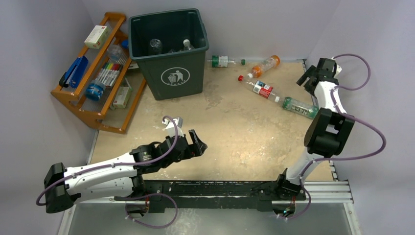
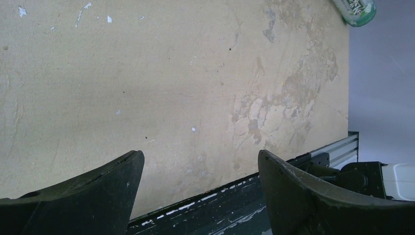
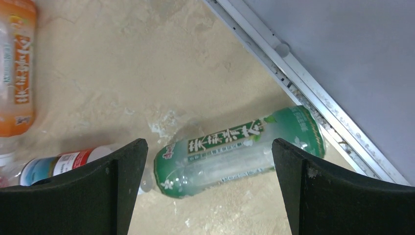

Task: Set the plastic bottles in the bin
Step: Adjust the plastic bottle at the center of the board.

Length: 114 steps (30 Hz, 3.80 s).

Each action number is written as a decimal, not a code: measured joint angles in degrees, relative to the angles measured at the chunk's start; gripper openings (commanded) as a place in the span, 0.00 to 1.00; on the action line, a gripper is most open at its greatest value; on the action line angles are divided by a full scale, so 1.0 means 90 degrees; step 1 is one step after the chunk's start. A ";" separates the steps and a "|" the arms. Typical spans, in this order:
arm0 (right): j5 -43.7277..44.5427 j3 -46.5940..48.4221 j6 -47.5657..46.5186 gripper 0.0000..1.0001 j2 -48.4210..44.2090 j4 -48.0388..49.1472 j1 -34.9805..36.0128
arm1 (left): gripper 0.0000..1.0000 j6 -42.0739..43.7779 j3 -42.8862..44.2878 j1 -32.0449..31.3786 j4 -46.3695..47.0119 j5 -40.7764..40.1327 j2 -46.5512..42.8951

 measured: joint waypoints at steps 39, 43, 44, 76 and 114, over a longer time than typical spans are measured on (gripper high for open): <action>-0.0393 -0.1865 0.0369 1.00 -0.0413 0.0663 -0.0146 | 0.87 0.0000 0.0019 0.0000 -0.0444 -0.0034 -0.0794; -0.0512 -0.2378 0.0432 1.00 -0.1100 0.0563 -0.0146 | 0.87 -0.0005 0.0012 0.0000 -0.0423 -0.0029 -0.0814; -0.0517 -0.2448 0.0437 1.00 -0.1307 0.0508 -0.0146 | 0.87 -0.0007 -0.0005 0.0000 -0.0393 -0.0027 -0.0811; -0.0435 -0.0214 0.0148 1.00 0.0874 0.0415 -0.0148 | 0.87 -0.0085 -0.0012 -0.0078 0.0440 0.0291 0.0219; -0.1518 -0.3191 0.0058 1.00 -0.2147 0.0724 -0.0151 | 0.88 -0.0508 -0.0318 -0.1430 0.1071 -0.0313 0.0641</action>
